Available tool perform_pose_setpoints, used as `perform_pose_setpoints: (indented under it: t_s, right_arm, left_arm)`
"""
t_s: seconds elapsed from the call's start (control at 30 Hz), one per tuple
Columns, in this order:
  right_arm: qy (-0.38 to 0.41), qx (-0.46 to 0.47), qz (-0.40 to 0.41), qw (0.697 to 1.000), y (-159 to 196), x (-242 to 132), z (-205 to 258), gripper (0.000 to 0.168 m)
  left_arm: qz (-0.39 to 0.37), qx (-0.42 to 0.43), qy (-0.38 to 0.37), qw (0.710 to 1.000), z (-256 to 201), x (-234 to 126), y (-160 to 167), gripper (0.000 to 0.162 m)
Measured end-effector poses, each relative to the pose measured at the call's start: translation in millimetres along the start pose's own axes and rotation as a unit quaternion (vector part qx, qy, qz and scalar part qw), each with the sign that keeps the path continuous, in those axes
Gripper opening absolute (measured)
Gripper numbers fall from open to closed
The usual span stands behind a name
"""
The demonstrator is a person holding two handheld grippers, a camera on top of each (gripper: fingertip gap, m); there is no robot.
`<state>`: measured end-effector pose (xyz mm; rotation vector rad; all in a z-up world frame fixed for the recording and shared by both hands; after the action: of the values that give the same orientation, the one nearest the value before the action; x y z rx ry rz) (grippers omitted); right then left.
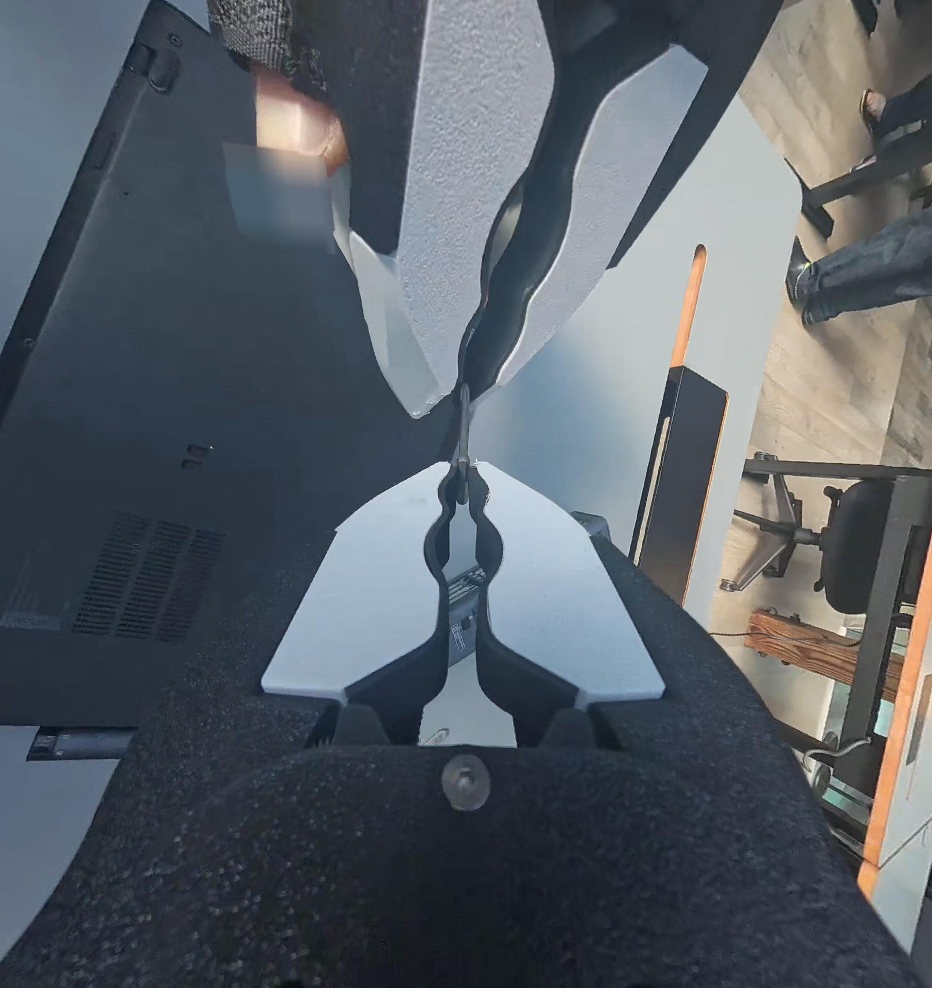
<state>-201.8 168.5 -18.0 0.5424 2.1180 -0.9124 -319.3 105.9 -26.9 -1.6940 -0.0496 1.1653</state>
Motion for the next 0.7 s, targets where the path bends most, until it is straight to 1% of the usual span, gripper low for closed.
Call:
perform_pose_setpoints:
  t_s: [0.03,0.13,0.23,0.3,0.37,0.5,0.57,0.63,0.7]
  right_arm:
    - [0.001,-0.001,-0.006,1.0,0,-2,2,0.004]
    - [0.036,-0.039,0.011,0.999,0,-4,7,0.003]
    - [0.042,-0.052,0.017,0.998,-2,-5,12,0.004]
    - [0.06,-0.07,0.02,0.996,-4,-6,14,0.004]
    - [0.082,-0.08,0.02,0.993,-4,-9,15,0.004]
    - [0.113,-0.097,0.026,0.988,0,-13,19,0.004]
    - [0.128,-0.081,0.022,0.988,2,-17,20,0.005]
    - [0.126,-0.021,0.009,0.992,11,-25,19,0.022]
    - [0.124,0.072,-0.006,0.99,29,-37,20,0.032]
  left_arm:
    - [0.004,-0.007,0.005,1.0,-1,1,-1,0.012]
    - [0.018,-0.016,0.006,1.0,-2,4,-4,0.01]
    - [0.03,-0.013,-0.002,0.999,-2,10,-7,0.009]
    - [0.03,-0.014,-0.001,0.999,-3,14,-9,0.008]
    - [0.026,-0.016,-0.002,1.0,-2,17,-11,0.003]
    - [0.015,-0.019,0.005,1.0,0,19,-15,0.002]
    - [0.003,-0.011,0.005,1.0,-1,20,-17,0.002]
    - [-0.01,-0.001,-0.004,1.0,1,19,-18,0.002]
    - [-0.02,0.012,-0.009,1.0,2,18,-14,0.002]
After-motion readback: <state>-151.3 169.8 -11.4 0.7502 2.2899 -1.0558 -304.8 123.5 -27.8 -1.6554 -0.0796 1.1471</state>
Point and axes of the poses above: each gripper's, where its closed fingertips meet, x out along the fingers, y out of its underside, z = x × y across the jaws, the point moved 10 cm from there along -x, back along the fingers, and after that the axes turned 7 degrees about x, right-handed, at the moved point
